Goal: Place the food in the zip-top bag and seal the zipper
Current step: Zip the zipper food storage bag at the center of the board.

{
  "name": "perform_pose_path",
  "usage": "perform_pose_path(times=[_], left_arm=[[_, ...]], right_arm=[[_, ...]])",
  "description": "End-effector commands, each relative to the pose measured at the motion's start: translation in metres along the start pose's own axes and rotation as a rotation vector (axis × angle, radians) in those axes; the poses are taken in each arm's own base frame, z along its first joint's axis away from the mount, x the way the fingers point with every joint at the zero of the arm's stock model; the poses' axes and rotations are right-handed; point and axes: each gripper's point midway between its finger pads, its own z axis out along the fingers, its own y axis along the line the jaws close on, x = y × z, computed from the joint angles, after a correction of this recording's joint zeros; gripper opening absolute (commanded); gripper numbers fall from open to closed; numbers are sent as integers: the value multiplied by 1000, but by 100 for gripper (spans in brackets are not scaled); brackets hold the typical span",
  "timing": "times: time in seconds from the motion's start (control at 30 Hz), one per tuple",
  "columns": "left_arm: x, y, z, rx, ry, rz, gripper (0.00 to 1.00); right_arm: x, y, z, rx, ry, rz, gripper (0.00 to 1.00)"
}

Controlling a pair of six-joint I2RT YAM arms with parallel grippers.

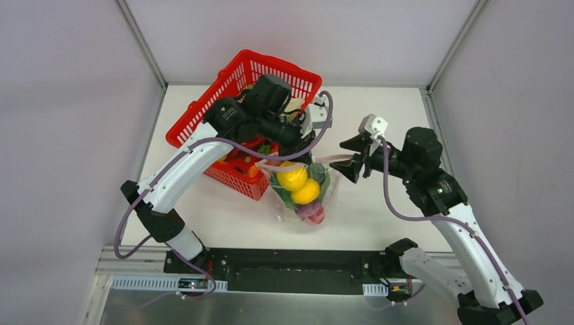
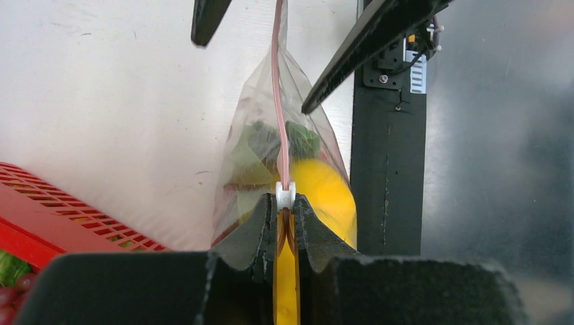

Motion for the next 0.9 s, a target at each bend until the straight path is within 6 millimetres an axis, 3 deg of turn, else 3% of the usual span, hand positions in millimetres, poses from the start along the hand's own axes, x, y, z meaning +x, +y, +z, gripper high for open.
perform_pose_path(times=[0.0,0.13,0.27,0.63,0.87], left_arm=[[-21,-14,-7,62,-43,74,0],[-21,-15,-6,67,-44,76,0],[-22,-16,-5,70,-48,81,0],[-13,-15,-2,55,-29,66,0],[2,-9,-11,-27,-14,55,0]], right_arm=[[-4,20,1,-167,36,-53,65],[-2,27,5,-226,37,-43,63],[-2,33,8,-268,24,-28,54],[-1,15,8,-129,-18,-27,0],[7,-26,3,147,-19,42,0]])
